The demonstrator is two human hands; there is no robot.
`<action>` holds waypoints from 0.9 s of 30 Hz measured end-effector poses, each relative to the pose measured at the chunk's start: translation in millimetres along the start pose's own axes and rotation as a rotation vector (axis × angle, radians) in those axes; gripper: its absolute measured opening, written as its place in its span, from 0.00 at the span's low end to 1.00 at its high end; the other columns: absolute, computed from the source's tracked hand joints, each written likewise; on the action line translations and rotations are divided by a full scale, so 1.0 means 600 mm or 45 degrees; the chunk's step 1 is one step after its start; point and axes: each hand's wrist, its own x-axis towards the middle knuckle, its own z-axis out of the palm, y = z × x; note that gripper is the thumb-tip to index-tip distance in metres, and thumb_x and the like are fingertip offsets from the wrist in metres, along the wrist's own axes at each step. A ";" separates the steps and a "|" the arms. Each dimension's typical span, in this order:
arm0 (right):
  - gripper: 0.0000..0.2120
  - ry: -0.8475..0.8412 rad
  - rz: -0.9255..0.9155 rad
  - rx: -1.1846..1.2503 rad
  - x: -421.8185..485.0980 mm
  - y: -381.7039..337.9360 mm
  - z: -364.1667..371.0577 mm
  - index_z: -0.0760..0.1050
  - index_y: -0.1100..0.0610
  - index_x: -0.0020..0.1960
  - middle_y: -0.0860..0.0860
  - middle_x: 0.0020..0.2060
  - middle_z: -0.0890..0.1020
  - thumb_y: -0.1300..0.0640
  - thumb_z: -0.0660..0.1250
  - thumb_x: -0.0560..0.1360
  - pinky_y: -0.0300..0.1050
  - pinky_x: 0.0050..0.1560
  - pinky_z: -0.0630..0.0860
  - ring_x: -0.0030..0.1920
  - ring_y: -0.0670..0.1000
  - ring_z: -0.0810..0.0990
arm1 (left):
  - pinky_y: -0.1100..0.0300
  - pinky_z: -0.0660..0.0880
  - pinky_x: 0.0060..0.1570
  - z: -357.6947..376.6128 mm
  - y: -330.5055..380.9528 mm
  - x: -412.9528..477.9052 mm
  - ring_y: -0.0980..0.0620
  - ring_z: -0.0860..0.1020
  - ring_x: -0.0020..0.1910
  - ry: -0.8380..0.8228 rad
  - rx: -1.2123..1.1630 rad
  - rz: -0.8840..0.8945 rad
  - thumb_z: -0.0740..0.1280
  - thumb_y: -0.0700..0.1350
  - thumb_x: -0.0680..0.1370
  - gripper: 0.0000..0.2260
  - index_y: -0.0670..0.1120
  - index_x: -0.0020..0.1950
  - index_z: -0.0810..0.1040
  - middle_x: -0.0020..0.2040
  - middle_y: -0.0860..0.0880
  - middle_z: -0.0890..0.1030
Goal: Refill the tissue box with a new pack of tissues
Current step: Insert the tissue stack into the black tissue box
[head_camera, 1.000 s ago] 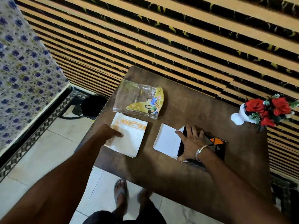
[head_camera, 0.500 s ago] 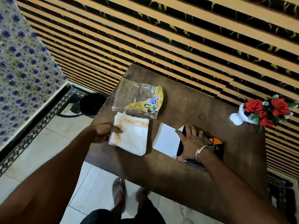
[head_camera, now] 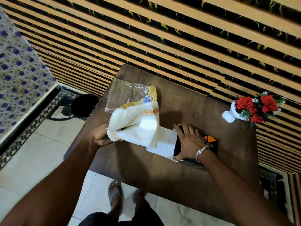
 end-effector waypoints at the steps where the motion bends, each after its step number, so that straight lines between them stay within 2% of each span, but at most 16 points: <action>1: 0.67 0.010 0.003 0.016 -0.004 0.002 -0.001 0.45 0.53 0.80 0.57 0.78 0.54 0.26 0.72 0.52 0.63 0.74 0.61 0.76 0.61 0.56 | 0.56 0.82 0.31 0.021 -0.002 0.003 0.48 0.86 0.36 -0.073 0.016 -0.014 0.86 0.48 0.49 0.22 0.43 0.39 0.88 0.40 0.43 0.87; 2: 0.68 0.015 0.002 0.038 -0.006 0.004 -0.003 0.45 0.54 0.80 0.57 0.78 0.53 0.26 0.72 0.52 0.63 0.75 0.60 0.77 0.61 0.55 | 0.57 0.82 0.30 0.043 -0.007 0.010 0.49 0.86 0.35 -0.096 0.032 -0.027 0.85 0.47 0.54 0.16 0.42 0.38 0.88 0.39 0.43 0.87; 3: 0.68 0.019 0.002 0.065 -0.010 0.008 -0.005 0.45 0.55 0.80 0.58 0.78 0.52 0.26 0.71 0.52 0.62 0.76 0.58 0.78 0.61 0.53 | 0.58 0.82 0.29 0.065 -0.012 0.020 0.49 0.86 0.33 -0.093 0.008 -0.043 0.80 0.46 0.64 0.08 0.42 0.36 0.88 0.37 0.44 0.87; 4: 0.68 0.030 0.002 0.094 -0.014 0.010 -0.008 0.46 0.55 0.80 0.58 0.78 0.53 0.25 0.71 0.52 0.62 0.77 0.58 0.78 0.61 0.53 | 0.58 0.81 0.28 0.084 -0.019 0.032 0.49 0.86 0.32 -0.064 -0.008 -0.057 0.70 0.43 0.74 0.11 0.41 0.34 0.88 0.35 0.44 0.87; 6: 0.68 0.072 0.004 0.141 -0.022 0.012 -0.014 0.48 0.56 0.79 0.57 0.77 0.55 0.25 0.71 0.51 0.60 0.77 0.59 0.77 0.60 0.55 | 0.57 0.82 0.28 0.112 -0.034 0.055 0.49 0.85 0.31 -0.029 -0.001 -0.154 0.56 0.36 0.81 0.24 0.41 0.33 0.87 0.35 0.43 0.86; 8: 0.68 0.132 0.007 0.212 -0.032 0.017 -0.019 0.48 0.56 0.79 0.56 0.77 0.56 0.24 0.71 0.51 0.58 0.77 0.59 0.77 0.59 0.56 | 0.55 0.82 0.29 0.132 -0.053 0.070 0.47 0.86 0.33 -0.037 0.001 -0.224 0.51 0.35 0.83 0.27 0.41 0.35 0.88 0.37 0.42 0.87; 11: 0.68 0.190 0.008 0.385 -0.049 0.025 -0.032 0.45 0.54 0.80 0.52 0.79 0.51 0.27 0.75 0.53 0.56 0.78 0.58 0.79 0.57 0.52 | 0.53 0.83 0.30 0.129 -0.077 0.085 0.45 0.86 0.35 0.005 -0.017 -0.267 0.52 0.38 0.83 0.25 0.40 0.40 0.87 0.39 0.41 0.87; 14: 0.68 0.175 0.018 0.501 -0.065 0.033 -0.041 0.40 0.48 0.80 0.45 0.79 0.45 0.30 0.77 0.54 0.54 0.76 0.58 0.80 0.53 0.49 | 0.54 0.83 0.30 0.121 -0.090 0.087 0.45 0.86 0.34 0.084 -0.013 -0.314 0.53 0.38 0.83 0.16 0.39 0.50 0.81 0.39 0.41 0.87; 19: 0.68 0.210 -0.028 0.442 -0.076 0.024 -0.047 0.40 0.49 0.80 0.45 0.79 0.46 0.32 0.78 0.55 0.52 0.73 0.62 0.79 0.51 0.52 | 0.56 0.82 0.28 0.112 -0.091 0.094 0.46 0.85 0.31 0.158 -0.021 -0.326 0.55 0.36 0.81 0.22 0.41 0.37 0.86 0.37 0.41 0.85; 24: 0.70 0.177 -0.082 0.387 -0.062 0.016 -0.039 0.38 0.51 0.80 0.50 0.80 0.47 0.29 0.76 0.54 0.51 0.79 0.56 0.80 0.53 0.49 | 0.62 0.76 0.25 0.119 -0.070 0.092 0.45 0.80 0.31 0.123 0.229 -0.375 0.53 0.32 0.81 0.19 0.38 0.40 0.82 0.33 0.41 0.82; 27: 0.71 0.180 -0.096 0.358 -0.056 0.011 -0.038 0.35 0.49 0.80 0.51 0.79 0.48 0.28 0.75 0.53 0.53 0.79 0.56 0.80 0.54 0.50 | 0.59 0.81 0.29 0.121 -0.061 0.096 0.48 0.84 0.31 0.140 0.314 -0.418 0.55 0.31 0.82 0.15 0.39 0.44 0.80 0.33 0.44 0.85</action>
